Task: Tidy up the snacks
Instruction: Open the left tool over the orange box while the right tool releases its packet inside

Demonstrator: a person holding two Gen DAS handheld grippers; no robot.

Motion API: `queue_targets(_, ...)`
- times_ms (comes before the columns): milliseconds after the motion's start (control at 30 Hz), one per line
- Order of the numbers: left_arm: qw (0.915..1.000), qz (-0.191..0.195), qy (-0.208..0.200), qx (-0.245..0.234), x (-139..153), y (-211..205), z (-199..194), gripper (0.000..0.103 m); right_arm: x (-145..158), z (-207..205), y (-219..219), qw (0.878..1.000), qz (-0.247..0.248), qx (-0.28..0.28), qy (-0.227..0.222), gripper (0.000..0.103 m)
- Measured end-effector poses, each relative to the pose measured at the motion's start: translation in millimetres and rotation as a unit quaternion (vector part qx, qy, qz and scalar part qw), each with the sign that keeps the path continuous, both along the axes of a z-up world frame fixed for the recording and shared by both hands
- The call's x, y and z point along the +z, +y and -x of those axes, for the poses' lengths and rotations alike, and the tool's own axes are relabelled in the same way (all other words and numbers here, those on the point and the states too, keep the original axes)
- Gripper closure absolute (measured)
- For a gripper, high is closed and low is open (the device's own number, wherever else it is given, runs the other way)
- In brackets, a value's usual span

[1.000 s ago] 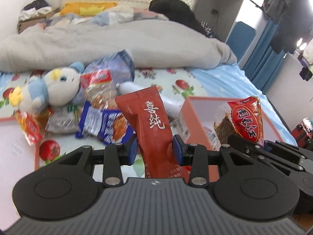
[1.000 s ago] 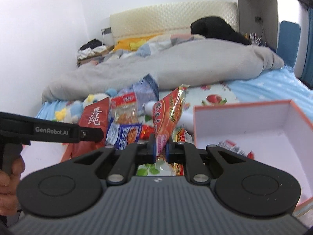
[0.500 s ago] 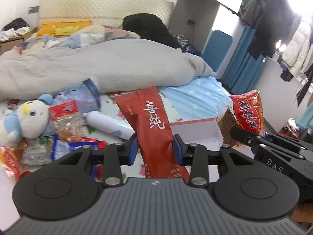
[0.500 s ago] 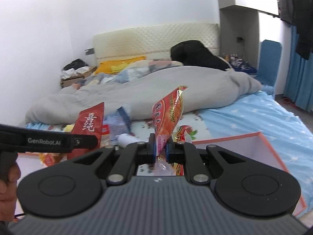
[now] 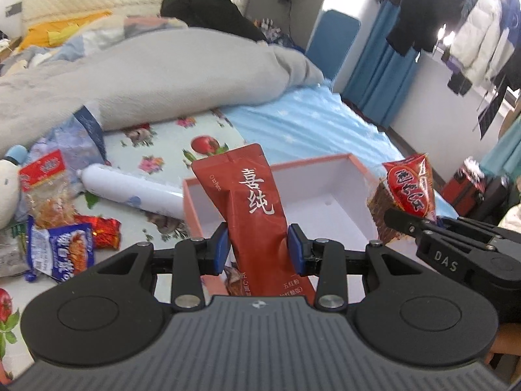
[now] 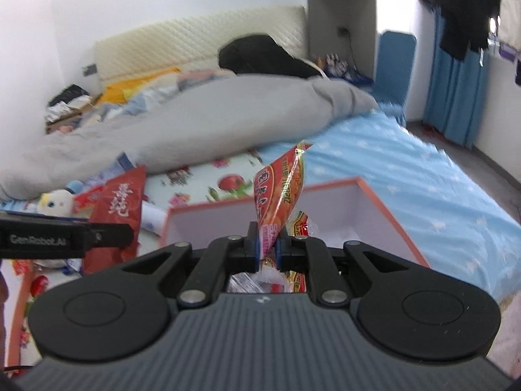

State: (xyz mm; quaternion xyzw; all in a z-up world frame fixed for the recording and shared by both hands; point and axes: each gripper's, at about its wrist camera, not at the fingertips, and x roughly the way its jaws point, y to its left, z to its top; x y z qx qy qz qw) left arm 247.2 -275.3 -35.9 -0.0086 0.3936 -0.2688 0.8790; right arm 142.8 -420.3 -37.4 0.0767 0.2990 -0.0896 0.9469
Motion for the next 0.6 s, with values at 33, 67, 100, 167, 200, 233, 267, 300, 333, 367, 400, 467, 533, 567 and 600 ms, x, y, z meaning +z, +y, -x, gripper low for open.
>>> queue_targets(33,1.0,-0.001,0.005,-0.004,-4.5,-4.6,-3.1,0.069,-6.4,-2.4,-3.7,1.0,-0.004,-0.002,0.01,0.091)
queue_targets(67,0.9999,-0.007,0.006,-0.006,-8.1,-8.8,-5.7,0.073,-11.3,-3.9,-6.4,1.0,-0.007,-0.004,0.018,0.091)
queue_targets(100,0.9999,-0.011,0.006,-0.007,-11.7,-12.3,-8.2,0.073,-18.1,-4.7,-9.8,0.999,-0.011,-0.009,0.028,0.091)
queue_targets(167,0.9998,-0.014,0.012,-0.011,-19.4,-18.9,-12.8,0.073,-31.8,-7.3,-16.3,0.999,-0.024,-0.014,0.046,0.091)
queue_targets(200,0.9996,-0.02,0.016,-0.013,-24.3,-23.3,-15.1,0.073,-38.3,-9.2,-19.2,0.998,-0.027,-0.016,0.056,0.091)
queue_targets(233,0.9994,-0.023,0.021,-0.013,-28.7,-25.8,-18.8,0.073,-45.4,-11.7,-21.8,0.997,-0.032,-0.02,0.068,0.09)
queue_targets(267,0.9993,-0.024,0.027,-0.014,-32.9,-27.7,-20.6,0.073,-52.5,-13.3,-24.4,0.996,-0.037,-0.024,0.079,0.09)
queue_targets(300,0.999,-0.026,0.032,-0.015,-36.7,-28.4,-21.8,0.073,-59.5,-14.3,-26.6,0.995,-0.042,-0.025,0.088,0.09)
queue_targets(333,0.9988,-0.029,0.037,-0.017,-40.8,-29.5,-23.0,0.073,-64.7,-15.0,-28.1,0.994,-0.048,-0.026,0.097,0.09)
queue_targets(367,0.9986,-0.031,0.04,-0.018,-44.0,-30.6,-23.6,0.073,-69.5,-15.5,-28.9,0.993,-0.052,-0.025,0.104,0.09)
queue_targets(400,0.9984,-0.033,0.041,-0.02,-45.9,-31.3,-23.5,0.073,-73.4,-15.4,-30.0,0.992,-0.056,-0.024,0.109,0.088)
queue_targets(467,0.9981,-0.038,0.044,-0.022,-50.1,-31.7,-24.5,0.073,-80.1,-17.5,-32.8,0.991,-0.06,-0.026,0.117,0.087)
queue_targets(533,0.998,-0.039,0.046,-0.021,-52.1,-30.1,-25.8,0.073,-83.3,-19.0,-36.3,0.99,-0.07,-0.036,0.121,0.062)
queue_targets(567,0.9981,-0.04,0.043,-0.019,-52.0,-28.6,-26.1,0.073,-83.0,-18.4,-37.5,0.989,-0.077,-0.037,0.118,0.053)
queue_targets(600,0.9982,-0.041,0.04,-0.017,-50.4,-26.9,-25.4,0.072,-81.6,-17.6,-38.9,0.989,-0.084,-0.038,0.112,0.037)
